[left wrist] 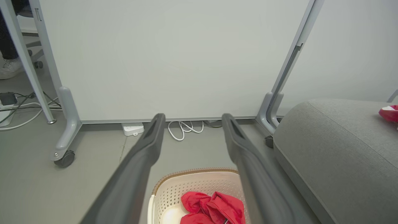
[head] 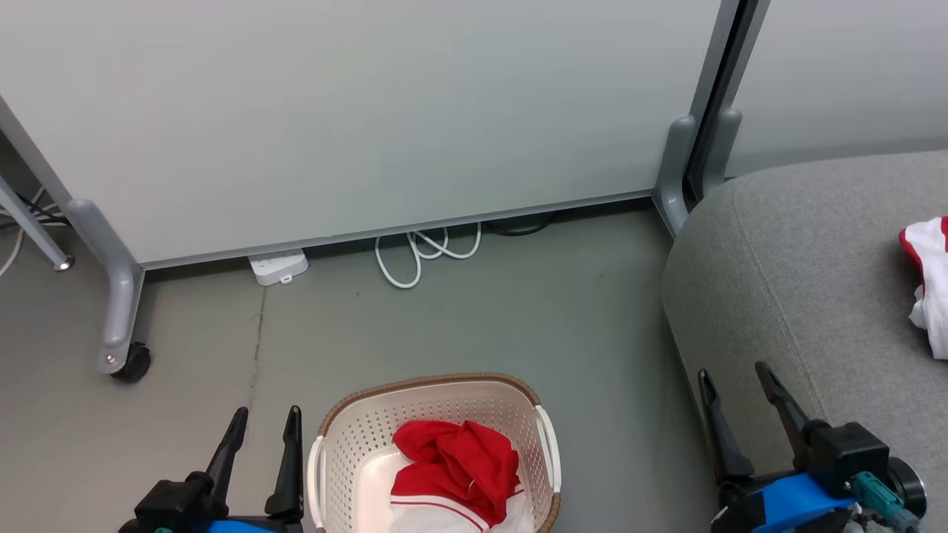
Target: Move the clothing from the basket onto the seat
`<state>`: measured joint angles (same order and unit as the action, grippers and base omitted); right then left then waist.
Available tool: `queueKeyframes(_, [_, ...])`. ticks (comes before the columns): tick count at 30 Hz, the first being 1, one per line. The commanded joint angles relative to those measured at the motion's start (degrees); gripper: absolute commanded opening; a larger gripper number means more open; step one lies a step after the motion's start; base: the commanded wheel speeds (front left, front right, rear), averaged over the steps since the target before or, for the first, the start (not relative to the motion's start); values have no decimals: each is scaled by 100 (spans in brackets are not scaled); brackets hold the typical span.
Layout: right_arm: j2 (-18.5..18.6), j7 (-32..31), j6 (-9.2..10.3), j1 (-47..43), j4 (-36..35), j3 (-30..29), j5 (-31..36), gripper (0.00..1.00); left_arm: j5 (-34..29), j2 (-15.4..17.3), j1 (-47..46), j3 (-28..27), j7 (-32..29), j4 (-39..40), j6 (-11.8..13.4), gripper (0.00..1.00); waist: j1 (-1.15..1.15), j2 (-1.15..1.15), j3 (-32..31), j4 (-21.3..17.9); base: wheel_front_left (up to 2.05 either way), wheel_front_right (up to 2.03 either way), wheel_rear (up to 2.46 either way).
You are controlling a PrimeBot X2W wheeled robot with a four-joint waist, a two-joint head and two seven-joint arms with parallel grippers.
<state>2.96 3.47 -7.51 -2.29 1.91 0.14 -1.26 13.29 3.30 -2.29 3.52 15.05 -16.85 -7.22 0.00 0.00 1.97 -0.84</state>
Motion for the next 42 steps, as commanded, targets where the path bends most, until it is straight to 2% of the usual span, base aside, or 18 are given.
queueKeyframes(1, [-13, 0, 4, 116, -28, 38, -31, 100, -35, 18, -93, 1, 19, -20, -26, 100, 0, 0, 169, -71, 0, 0, 0])
queueKeyframes(7, [-11, 47, 4, 466, -114, 81, -9, 100, -50, 58, -371, 153, 19, -44, -29, 100, 0, 0, 776, -245, 0, 0, 0])
queueKeyframes(13, [-10, 189, 4, 1135, -306, 133, 6, 100, 26, 230, -988, 433, 18, -272, -31, 100, 0, 0, 1868, -586, 0, 0, 0])
queueKeyframes(22, [-11, 524, 4, 2094, -287, 440, -204, 100, 279, 594, -2328, 1050, -94, -1319, -32, 100, 0, 0, 3446, -1276, 0, 0, 0])
queueKeyframes(33, [-13, 846, 4, 2598, -10, 786, -478, 100, 944, 590, -3459, 915, -632, -3065, -31, 100, 0, 0, 4378, -1830, 0, 0, 0])
queueKeyframes(42, [-12, 1000, 4, 2807, 143, 1029, -641, 100, 1541, 590, -3846, 988, -1079, -3797, -32, 100, 0, 0, 4776, -2019, 0, 0, 0])
